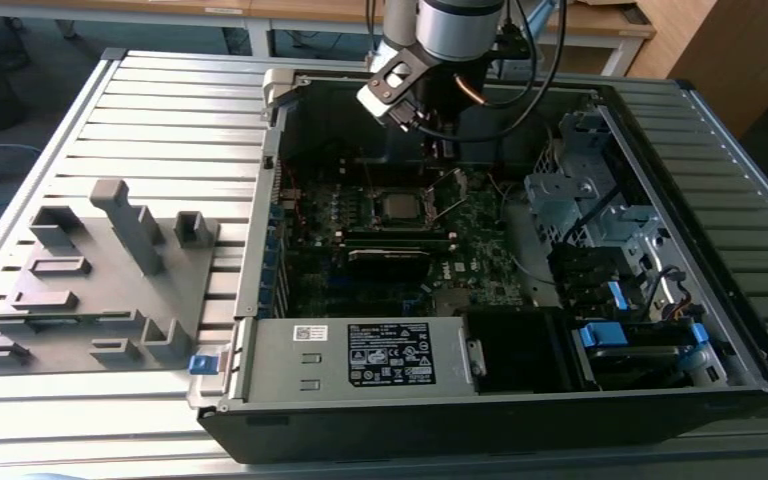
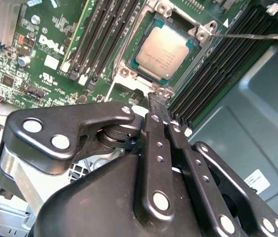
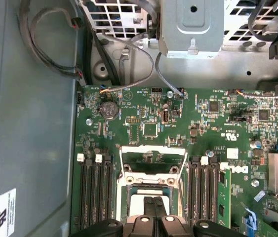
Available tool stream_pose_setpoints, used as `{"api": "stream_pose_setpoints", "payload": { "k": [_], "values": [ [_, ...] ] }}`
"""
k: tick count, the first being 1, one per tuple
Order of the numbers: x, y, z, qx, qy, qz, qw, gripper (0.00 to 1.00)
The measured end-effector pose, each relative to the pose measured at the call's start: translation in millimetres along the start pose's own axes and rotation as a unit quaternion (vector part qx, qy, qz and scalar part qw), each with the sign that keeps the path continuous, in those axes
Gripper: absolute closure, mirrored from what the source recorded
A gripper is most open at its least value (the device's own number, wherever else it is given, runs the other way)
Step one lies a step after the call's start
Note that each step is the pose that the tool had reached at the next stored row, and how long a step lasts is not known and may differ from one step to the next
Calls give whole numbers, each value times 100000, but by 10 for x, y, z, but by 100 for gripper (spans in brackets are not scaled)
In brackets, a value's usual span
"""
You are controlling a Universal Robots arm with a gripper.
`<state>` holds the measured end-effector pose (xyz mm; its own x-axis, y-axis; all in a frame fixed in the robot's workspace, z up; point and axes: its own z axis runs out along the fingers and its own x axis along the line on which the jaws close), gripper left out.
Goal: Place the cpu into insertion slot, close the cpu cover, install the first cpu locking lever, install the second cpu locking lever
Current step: 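Close the cpu cover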
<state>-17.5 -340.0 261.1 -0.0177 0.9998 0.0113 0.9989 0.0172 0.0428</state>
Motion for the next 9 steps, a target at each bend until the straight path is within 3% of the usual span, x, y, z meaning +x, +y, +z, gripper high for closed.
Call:
{"api": "stream_pose_setpoints", "payload": {
  "k": [4,9],
  "values": [
    [-2,65,3,3,-1,3,100000,89],
    [-1,71,-2,8,-21,4,100000,89]
  ]
}}
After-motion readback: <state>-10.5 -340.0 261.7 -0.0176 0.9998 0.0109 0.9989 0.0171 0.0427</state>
